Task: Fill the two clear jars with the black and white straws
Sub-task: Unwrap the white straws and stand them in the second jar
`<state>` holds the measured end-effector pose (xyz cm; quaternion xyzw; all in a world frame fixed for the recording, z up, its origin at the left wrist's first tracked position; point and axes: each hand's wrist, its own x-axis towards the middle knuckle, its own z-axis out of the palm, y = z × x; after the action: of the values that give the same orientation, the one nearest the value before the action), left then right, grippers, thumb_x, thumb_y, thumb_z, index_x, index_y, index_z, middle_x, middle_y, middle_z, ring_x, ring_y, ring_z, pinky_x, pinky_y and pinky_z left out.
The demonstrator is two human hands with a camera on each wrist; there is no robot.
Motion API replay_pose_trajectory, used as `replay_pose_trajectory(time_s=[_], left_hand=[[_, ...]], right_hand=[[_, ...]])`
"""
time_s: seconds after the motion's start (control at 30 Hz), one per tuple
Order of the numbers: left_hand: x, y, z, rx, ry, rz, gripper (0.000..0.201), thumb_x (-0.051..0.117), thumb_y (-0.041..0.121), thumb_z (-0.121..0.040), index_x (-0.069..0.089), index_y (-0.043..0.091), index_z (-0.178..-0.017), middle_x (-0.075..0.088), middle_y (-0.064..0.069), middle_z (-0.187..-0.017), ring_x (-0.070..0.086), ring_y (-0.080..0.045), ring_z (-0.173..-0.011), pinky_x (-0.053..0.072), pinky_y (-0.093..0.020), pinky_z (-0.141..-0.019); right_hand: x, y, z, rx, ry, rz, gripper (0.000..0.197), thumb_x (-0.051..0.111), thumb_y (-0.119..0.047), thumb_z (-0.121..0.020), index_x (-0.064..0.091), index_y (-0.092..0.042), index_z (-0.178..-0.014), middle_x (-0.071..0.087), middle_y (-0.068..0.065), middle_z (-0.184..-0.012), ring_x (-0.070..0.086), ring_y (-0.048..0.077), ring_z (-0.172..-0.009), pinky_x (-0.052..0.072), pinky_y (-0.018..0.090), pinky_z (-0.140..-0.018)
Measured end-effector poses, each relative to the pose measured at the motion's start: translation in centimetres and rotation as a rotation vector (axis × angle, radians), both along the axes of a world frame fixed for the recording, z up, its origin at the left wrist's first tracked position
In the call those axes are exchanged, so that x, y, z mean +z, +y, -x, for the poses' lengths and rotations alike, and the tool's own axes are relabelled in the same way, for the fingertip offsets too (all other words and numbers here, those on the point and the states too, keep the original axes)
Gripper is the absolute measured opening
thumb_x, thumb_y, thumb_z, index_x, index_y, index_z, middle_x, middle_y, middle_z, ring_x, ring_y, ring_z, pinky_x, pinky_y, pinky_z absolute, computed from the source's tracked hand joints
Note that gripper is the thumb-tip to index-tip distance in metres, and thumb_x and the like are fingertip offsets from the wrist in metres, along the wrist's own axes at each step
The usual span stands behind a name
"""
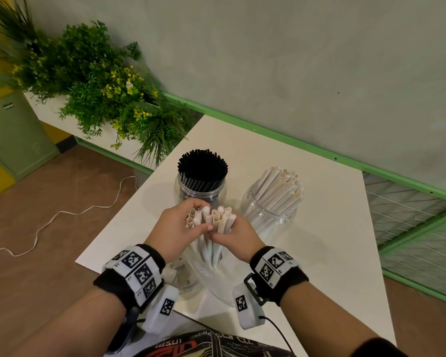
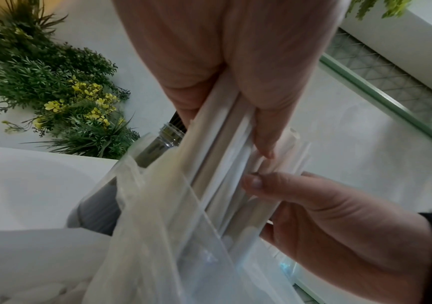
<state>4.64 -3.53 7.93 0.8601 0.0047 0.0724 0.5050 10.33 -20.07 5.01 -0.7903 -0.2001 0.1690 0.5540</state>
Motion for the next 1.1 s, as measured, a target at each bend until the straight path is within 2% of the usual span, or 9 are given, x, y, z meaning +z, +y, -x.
replay_pose_trajectory(time_s=[0.1,0.3,0.43,0.53,0.63,0.7,0.77,0.9,1.1], left_hand=[[-0.2,0.1,0.0,0.003,-0.024,-0.023,0.028,0.075,0.019,-0.079,0.061,0.030,-0.101,0.066,0.015,-0.094,0.058,0.003,-0.090,0.038,-0.003,-0.073],[-0.5,-0.5,0.0,-0.055,-0.091,-0.043,0.019,0.065,0.027,-0.081,0.062,0.032,-0.099,0.062,0.013,-0.100,0.057,-0.002,-0.095,0.042,-0.012,-0.081],[-0.3,-0.8,-0.2,-0.037,-0.085,-0.082,0.019,0.067,0.015,-0.084,0.058,0.030,-0.091,0.060,0.011,-0.092,0.056,-0.003,-0.086,0.041,-0.012,-0.073],[-0.2,-1.1,-0.3,-0.040,-0.077,-0.110,0.017,0.065,0.014,-0.084,0.058,0.028,-0.091,0.060,0.010,-0.091,0.056,-0.003,-0.084,0.042,-0.012,-0.071],[-0.1,-1.5,-0.3,-0.049,-0.075,-0.129,0.015,0.064,0.013,-0.085,0.058,0.025,-0.090,0.059,0.010,-0.091,0.055,-0.003,-0.083,0.040,-0.010,-0.069],[-0.1,-1.6,-0.2,-0.046,-0.074,-0.144,0.014,0.064,0.014,-0.086,0.057,0.025,-0.090,0.058,0.010,-0.090,0.055,-0.002,-0.082,0.039,-0.010,-0.069],[-0.1,-1.5,-0.2,-0.040,-0.069,-0.152,0.013,0.063,0.015,-0.086,0.056,0.026,-0.090,0.058,0.009,-0.090,0.055,-0.004,-0.082,0.041,-0.015,-0.069],[-0.1,-1.1,-0.4,-0.038,-0.048,-0.172,0.012,0.062,0.016,-0.087,0.055,0.025,-0.091,0.059,0.006,-0.093,0.057,-0.009,-0.083,0.046,-0.025,-0.073],[0.0,-1.6,-0.6,-0.044,-0.037,-0.221,0.010,0.058,0.018,-0.090,0.052,0.025,-0.093,0.057,0.003,-0.097,0.056,-0.013,-0.085,0.046,-0.030,-0.075]], right_hand=[[0.2,-0.1,0.0,-0.028,-0.008,-0.010,0.037,0.072,-0.027,-0.068,0.066,-0.010,-0.100,0.070,0.006,-0.095,0.067,0.018,-0.092,0.054,0.038,-0.084],[0.8,-0.3,0.3,-0.025,-0.059,0.036,0.029,0.071,-0.019,-0.077,0.063,-0.009,-0.103,0.069,0.007,-0.098,0.065,0.020,-0.094,0.052,0.042,-0.086],[1.9,-0.8,0.6,-0.048,-0.108,0.012,0.018,0.068,-0.015,-0.086,0.062,-0.012,-0.103,0.067,-0.005,-0.090,0.062,0.004,-0.084,0.049,0.020,-0.075],[2.6,-1.2,1.3,-0.151,-0.145,-0.082,0.027,0.064,-0.004,-0.086,0.053,-0.016,-0.108,0.068,-0.003,-0.090,0.064,0.003,-0.083,0.047,0.014,-0.073],[2.6,-1.5,1.7,-0.253,-0.186,-0.149,0.054,0.061,-0.001,-0.085,0.041,-0.030,-0.125,0.068,-0.001,-0.094,0.066,0.010,-0.090,0.050,0.021,-0.081],[2.4,-1.8,2.0,-0.308,-0.206,-0.145,0.067,0.062,-0.014,-0.083,0.031,-0.048,-0.132,0.065,0.004,-0.112,0.063,0.017,-0.106,0.049,0.035,-0.096],[2.4,-2.1,2.1,-0.329,-0.234,-0.132,0.068,0.060,-0.023,-0.083,0.028,-0.056,-0.133,0.060,0.005,-0.126,0.057,0.022,-0.118,0.043,0.045,-0.104],[3.1,-2.6,2.2,-0.318,-0.260,-0.230,0.060,0.054,0.002,-0.088,0.046,-0.049,-0.118,0.064,-0.001,-0.100,0.068,0.019,-0.099,0.048,0.026,-0.089],[5.6,-3.0,1.7,-0.372,-0.308,-0.331,0.043,0.047,0.005,-0.093,0.040,-0.032,-0.115,0.063,0.022,-0.101,0.066,0.003,-0.093,0.041,0.006,-0.079]])
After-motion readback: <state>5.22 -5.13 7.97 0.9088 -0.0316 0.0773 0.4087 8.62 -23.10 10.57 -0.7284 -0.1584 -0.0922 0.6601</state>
